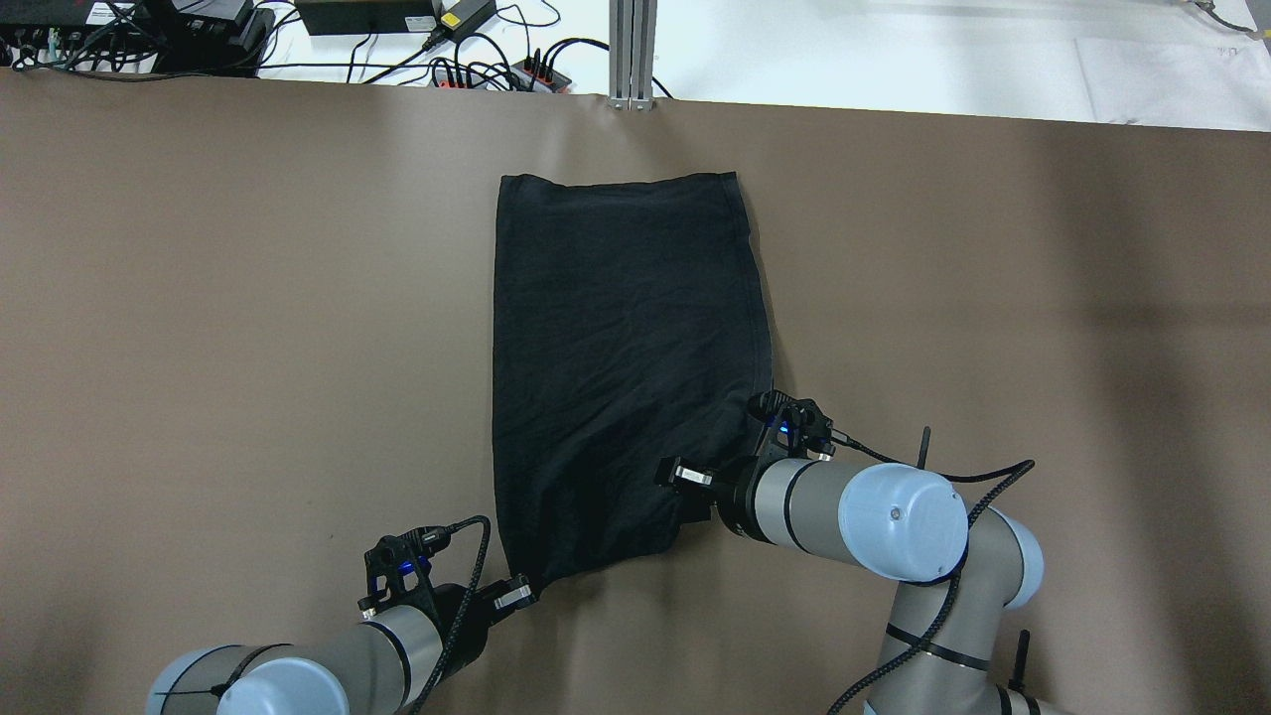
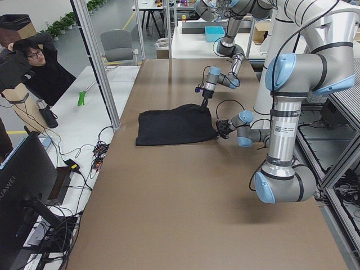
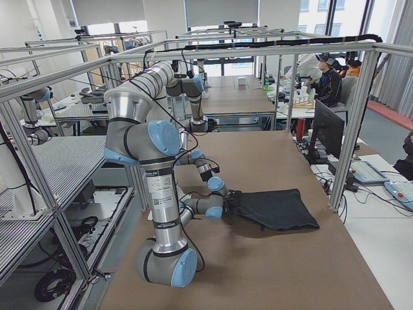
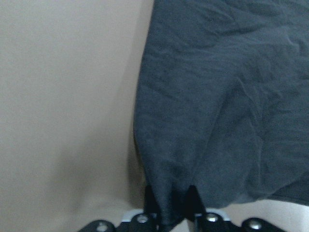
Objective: Fold clothes
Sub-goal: 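Lift the near edge with both grippers and fold it over toward the far edge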
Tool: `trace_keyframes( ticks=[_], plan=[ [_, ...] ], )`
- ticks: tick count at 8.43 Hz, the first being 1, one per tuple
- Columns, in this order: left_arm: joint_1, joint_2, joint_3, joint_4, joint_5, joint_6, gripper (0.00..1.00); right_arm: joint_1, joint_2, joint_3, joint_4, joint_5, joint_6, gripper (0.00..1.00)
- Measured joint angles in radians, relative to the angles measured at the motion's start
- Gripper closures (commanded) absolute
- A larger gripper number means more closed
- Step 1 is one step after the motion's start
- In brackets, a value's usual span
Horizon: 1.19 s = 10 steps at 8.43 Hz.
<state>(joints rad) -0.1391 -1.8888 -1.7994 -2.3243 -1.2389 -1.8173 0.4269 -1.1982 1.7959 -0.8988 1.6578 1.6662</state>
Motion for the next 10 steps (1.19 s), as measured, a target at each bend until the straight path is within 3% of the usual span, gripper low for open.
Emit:
trace_keyframes(
  ticks=[6, 8, 10],
  plan=[
    [-0.077, 0.114, -0.207, 0.003, -0.104, 0.096, 1.00, -0.064, -0.127, 0.203, -0.004, 0.037, 0.060, 1.00],
    [-0.048, 0.108, -0.249, 0.002, -0.082, 0.114, 1.00, -0.115, -0.149, 0.272, -0.010, 0.033, 0.155, 1.00],
    [-0.024, 0.070, -0.254, 0.003, -0.059, 0.125, 1.00, -0.123, -0.153, 0.276, -0.014, 0.027, 0.176, 1.00]
  ],
)
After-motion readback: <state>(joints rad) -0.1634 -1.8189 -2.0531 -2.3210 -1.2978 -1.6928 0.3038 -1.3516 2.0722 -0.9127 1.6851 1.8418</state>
